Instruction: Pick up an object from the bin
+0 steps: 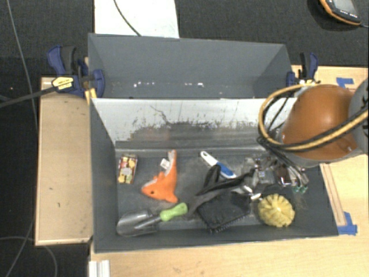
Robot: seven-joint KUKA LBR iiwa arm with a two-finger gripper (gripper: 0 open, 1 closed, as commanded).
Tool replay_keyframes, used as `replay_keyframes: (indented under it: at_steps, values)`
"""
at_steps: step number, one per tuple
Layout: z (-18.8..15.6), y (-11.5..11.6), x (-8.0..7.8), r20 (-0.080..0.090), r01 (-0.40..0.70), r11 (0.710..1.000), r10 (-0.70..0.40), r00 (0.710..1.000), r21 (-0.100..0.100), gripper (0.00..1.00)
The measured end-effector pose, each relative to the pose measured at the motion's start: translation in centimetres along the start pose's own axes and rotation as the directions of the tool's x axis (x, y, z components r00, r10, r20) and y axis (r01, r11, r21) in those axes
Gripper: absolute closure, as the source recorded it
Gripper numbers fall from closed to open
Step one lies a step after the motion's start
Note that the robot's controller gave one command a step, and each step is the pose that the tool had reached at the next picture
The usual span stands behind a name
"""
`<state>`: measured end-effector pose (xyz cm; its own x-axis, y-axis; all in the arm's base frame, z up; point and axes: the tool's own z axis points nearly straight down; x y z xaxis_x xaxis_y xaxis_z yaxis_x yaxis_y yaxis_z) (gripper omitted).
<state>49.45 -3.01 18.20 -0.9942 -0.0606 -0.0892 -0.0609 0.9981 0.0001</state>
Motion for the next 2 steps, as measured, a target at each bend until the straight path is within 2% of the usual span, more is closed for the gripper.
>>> replay_keyframes:
  at_steps: [1,2]
  values:
    - [-6.6,-1.4,-2.2,0.017,0.045,0.999,-0.045,0.999,-0.001,1.00]
    - [2.0,-0.5,0.6,0.013,-0.066,0.998,0.066,0.998,-0.001,0.00]
